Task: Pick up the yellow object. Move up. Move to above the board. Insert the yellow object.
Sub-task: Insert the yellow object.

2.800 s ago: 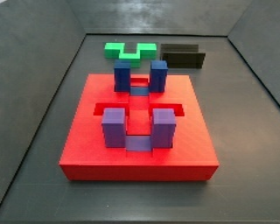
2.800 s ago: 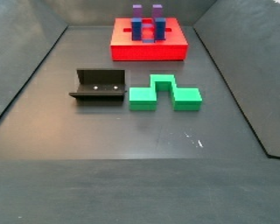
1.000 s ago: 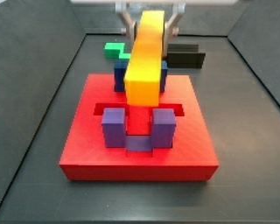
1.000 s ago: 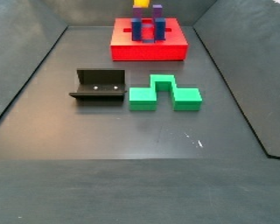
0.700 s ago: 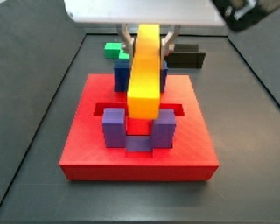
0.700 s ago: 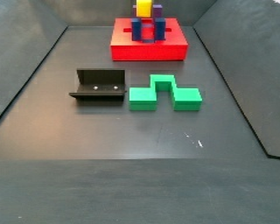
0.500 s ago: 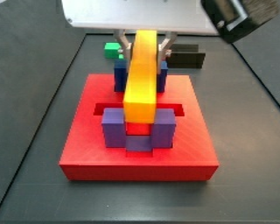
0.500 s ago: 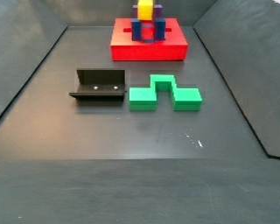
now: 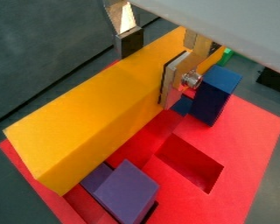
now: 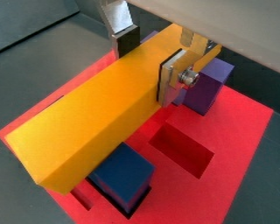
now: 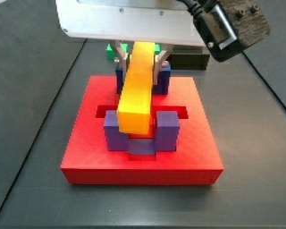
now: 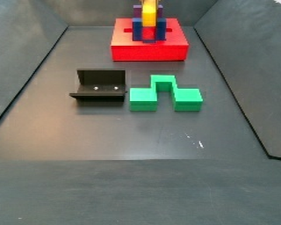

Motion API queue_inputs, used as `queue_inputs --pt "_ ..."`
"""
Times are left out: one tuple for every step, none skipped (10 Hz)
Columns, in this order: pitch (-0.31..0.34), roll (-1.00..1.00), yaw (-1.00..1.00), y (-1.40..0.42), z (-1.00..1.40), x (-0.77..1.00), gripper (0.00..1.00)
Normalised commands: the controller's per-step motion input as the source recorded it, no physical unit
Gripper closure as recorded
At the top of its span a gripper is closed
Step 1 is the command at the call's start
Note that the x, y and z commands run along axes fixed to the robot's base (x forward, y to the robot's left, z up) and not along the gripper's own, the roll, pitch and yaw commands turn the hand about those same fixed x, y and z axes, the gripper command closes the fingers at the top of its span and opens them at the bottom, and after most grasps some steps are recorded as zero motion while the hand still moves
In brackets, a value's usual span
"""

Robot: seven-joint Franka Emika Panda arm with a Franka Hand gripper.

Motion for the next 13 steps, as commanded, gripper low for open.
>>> queue_inputs --pt "0.000 0.11 0.01 -0.05 -0.10 0.03 1.00" --pt "0.000 0.11 0.04 0.00 -0.05 0.08 1.00" --pt "0.000 0.10 0.06 0.00 0.00 0.13 1.00" --pt "0.011 0.09 0.08 0.00 0.00 0.18 1.00" --pt "0.020 0.09 0.09 0.00 0.00 0.21 1.00" --pt "0.007 0.11 0.09 0.00 0.00 0.16 1.00" --pt "0.000 0.12 0.08 0.00 -0.05 0.10 1.00" --pt "0.000 0.16 0.09 0.00 -0.09 0.10 1.00" --pt "0.000 0.19 0.11 0.00 -0.11 0.10 1.00" --pt "0.000 0.24 0.11 0.00 -0.14 0.06 1.00" --pt "0.000 0.27 0.11 -0.04 -0.16 0.01 1.00" --pt "0.000 0.26 0.10 -0.11 -0.15 0.00 1.00" --pt "0.000 0.27 0.10 -0.17 -0.13 0.00 1.00"
